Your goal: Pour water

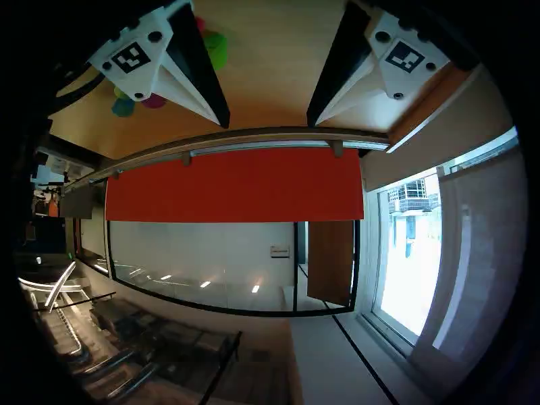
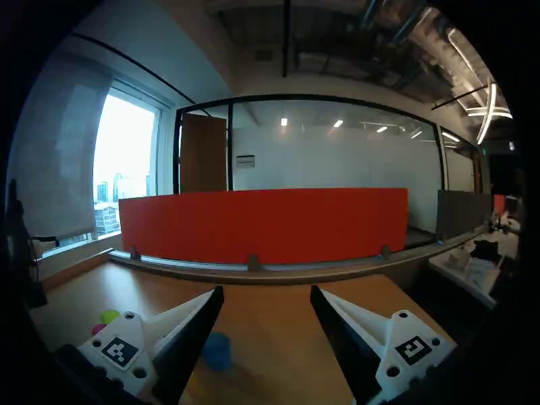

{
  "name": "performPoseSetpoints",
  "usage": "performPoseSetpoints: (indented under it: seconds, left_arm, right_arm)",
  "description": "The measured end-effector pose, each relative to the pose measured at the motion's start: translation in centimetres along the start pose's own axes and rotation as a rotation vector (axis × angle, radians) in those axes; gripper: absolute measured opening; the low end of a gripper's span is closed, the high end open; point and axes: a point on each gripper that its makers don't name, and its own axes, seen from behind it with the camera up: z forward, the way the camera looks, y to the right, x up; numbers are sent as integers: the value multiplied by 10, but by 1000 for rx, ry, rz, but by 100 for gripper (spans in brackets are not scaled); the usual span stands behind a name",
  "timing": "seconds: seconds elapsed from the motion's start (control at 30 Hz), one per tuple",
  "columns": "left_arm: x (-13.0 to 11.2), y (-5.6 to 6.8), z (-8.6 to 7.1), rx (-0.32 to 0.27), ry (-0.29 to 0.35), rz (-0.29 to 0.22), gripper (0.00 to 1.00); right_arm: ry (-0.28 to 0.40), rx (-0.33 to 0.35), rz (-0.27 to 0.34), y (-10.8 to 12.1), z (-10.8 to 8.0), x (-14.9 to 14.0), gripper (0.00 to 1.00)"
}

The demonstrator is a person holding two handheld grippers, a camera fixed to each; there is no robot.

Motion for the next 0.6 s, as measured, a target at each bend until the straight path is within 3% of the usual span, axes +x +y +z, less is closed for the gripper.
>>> performPoseSetpoints:
  seconds: [0.27,0.6]
  left_arm:
    - [22,4,3,-22,0,-11,84]
    - [36,5,7,-60,5,-28,84]
  right_arm:
    - [21,19,-7,-4,4,27,100]
    - [19,37,-13,-5,6,38,100]
